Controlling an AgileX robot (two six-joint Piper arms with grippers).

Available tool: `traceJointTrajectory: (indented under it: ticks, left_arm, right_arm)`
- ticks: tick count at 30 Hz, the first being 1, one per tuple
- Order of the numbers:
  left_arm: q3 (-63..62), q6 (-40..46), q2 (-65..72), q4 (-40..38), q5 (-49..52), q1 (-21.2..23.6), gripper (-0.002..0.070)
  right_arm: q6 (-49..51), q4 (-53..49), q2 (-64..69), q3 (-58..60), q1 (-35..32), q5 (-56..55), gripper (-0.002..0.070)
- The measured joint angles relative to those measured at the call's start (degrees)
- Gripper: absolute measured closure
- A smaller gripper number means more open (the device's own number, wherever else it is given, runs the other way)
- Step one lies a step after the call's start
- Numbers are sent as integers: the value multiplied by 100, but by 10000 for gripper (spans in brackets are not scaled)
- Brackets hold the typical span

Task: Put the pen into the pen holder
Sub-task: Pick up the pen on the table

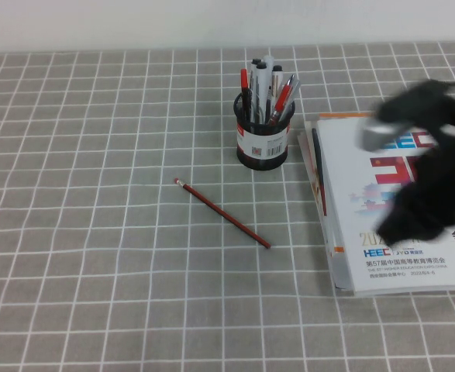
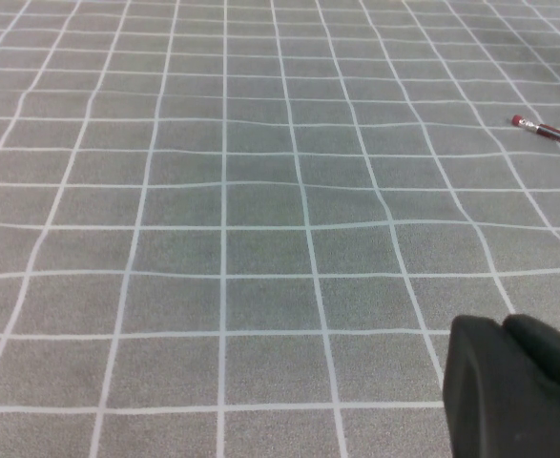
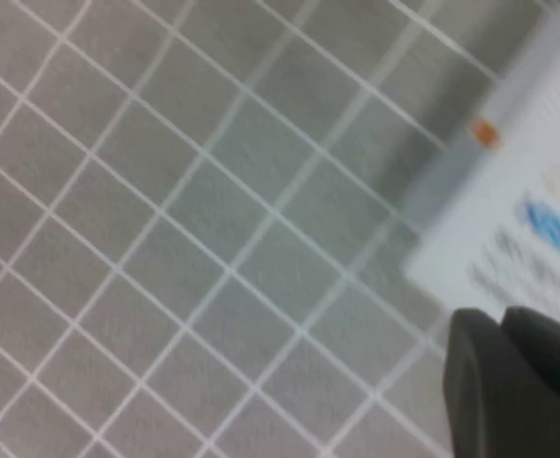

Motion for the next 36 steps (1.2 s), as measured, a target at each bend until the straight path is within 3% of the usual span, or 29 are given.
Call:
traceJointTrajectory:
  ticks: [7, 14, 24, 27, 32, 36]
  left_arm:
    - [0, 0, 0, 0, 0, 0, 680]
    - [0, 0, 0, 0, 0, 0, 680]
    - [0, 0, 0, 0, 0, 0, 680]
    - [0, 0, 0, 0, 0, 0, 680]
    - [0, 0, 0, 0, 0, 0, 680]
    - [0, 0, 0, 0, 0, 0, 680]
  right_arm:
    - [33, -307, 1806, -2037, 548, 589, 689]
    - [198, -1419, 3012, -3518, 1112, 623, 688]
    - [198, -1088, 4219, -4617, 1226, 631, 682]
    - [198, -1002, 4506, -4824, 1252, 635, 640]
    - [156, -791, 4857, -5041, 1265, 644, 500]
    - [111, -731, 5096, -5216, 1275, 655, 458]
